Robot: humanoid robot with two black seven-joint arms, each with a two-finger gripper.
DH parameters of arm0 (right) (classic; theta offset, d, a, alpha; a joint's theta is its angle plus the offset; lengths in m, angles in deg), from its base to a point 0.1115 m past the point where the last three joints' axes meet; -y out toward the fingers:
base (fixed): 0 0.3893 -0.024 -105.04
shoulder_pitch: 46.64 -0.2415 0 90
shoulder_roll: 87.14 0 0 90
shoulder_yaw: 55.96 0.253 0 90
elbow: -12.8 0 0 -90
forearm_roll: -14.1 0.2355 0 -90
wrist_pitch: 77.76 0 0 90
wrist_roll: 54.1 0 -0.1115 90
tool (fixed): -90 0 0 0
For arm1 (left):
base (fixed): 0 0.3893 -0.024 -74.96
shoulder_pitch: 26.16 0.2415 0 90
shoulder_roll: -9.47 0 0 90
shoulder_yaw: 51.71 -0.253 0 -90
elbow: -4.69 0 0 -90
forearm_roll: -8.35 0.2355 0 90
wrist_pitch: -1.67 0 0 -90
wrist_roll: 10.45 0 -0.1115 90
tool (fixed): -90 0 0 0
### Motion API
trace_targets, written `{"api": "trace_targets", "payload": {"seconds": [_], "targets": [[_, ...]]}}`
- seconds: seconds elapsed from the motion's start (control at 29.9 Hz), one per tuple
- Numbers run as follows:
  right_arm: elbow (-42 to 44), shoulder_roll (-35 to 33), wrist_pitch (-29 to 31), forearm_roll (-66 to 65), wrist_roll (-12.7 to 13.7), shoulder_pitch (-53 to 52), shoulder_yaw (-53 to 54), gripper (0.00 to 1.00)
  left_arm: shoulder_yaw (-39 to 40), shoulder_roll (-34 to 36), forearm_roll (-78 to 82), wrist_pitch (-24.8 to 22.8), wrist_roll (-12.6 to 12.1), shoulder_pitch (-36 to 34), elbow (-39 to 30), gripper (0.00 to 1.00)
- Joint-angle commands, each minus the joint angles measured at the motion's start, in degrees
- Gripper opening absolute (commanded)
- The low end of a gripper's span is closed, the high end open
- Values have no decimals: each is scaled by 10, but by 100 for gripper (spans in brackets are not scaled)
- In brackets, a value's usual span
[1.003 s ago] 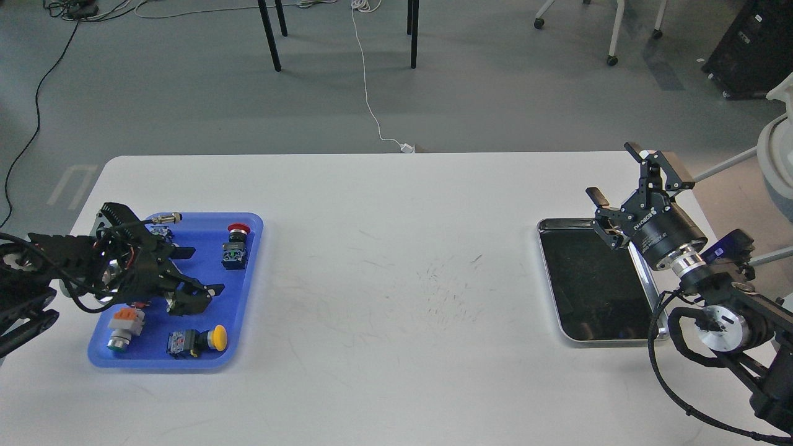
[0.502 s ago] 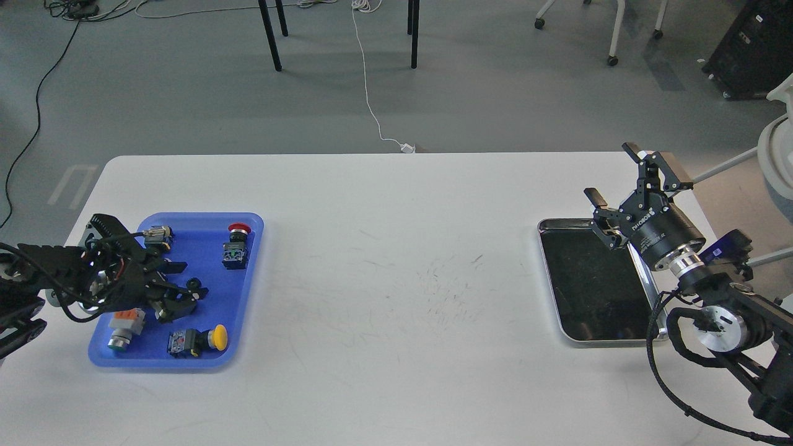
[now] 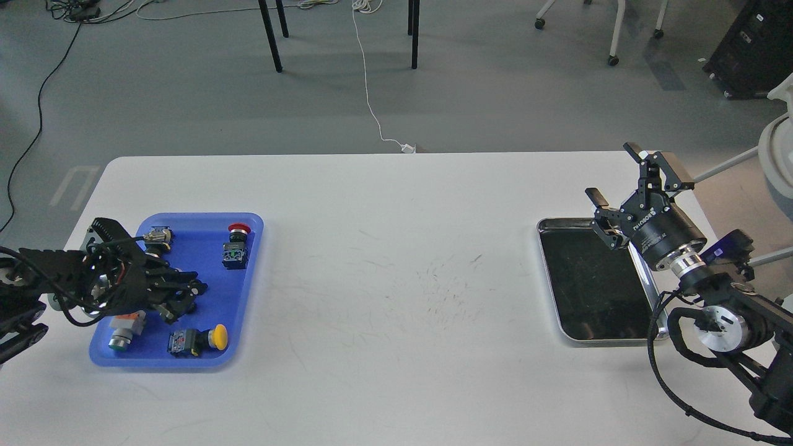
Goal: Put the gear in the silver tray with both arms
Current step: 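Lift the gear with the left gripper and carry it toward the table center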
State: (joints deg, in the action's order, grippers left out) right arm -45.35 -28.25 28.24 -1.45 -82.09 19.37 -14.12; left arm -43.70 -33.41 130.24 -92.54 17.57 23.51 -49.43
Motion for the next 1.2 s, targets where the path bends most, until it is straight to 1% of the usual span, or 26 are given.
{"api": "trace_targets", "payload": {"seconds": [0.0, 0.07, 0.17, 0.27, 0.33, 0.4, 0.47, 0.53, 0.64, 0.8, 0.87, 1.04, 1.17], "targets": [[0, 1, 0, 0, 0, 0, 0, 99, 2, 2, -1, 0, 0, -6, -5, 9], [0, 0, 0, 0, 0, 0, 0, 99, 6, 3, -2, 0, 0, -11, -12, 9], [0, 0, 0, 0, 0, -1, 0, 99, 8, 23, -14, -3, 0, -33, -43, 9], [0, -2, 0, 0, 0, -2, 2, 99, 9, 44, -37, -13, 0, -76, -103, 10], [0, -4, 0, 0, 0, -2, 2, 99, 10, 50, -65, -29, 0, -112, -144, 10], [-1, -6, 0, 0, 0, -3, 2, 99, 10, 47, -89, -50, 0, -153, -183, 10], [-1, -7, 0, 0, 0, -4, 2, 99, 8, 41, -90, -70, 0, -185, -206, 11], [-2, -9, 0, 0, 0, -11, 2, 99, 6, 9, -88, -80, 0, -207, -213, 11], [-9, -20, 1, 0, 0, -38, 0, 99, 2, -86, -66, -83, 0, -231, -197, 11], [-6, -31, -6, 2, 0, -113, -17, 99, 1, -235, 11, -95, 0, -238, -114, 11], [-5, -39, -6, 4, 0, -158, -50, 99, -4, -286, 24, -95, 0, -237, -72, 11], [-4, -46, -7, 10, 0, -278, -169, 99, -51, -394, 23, -92, 0, -238, 26, 11], [-7, -43, -24, 18, 0, -336, -228, 99, -55, -460, 23, -92, 0, -232, 77, 11]]}}
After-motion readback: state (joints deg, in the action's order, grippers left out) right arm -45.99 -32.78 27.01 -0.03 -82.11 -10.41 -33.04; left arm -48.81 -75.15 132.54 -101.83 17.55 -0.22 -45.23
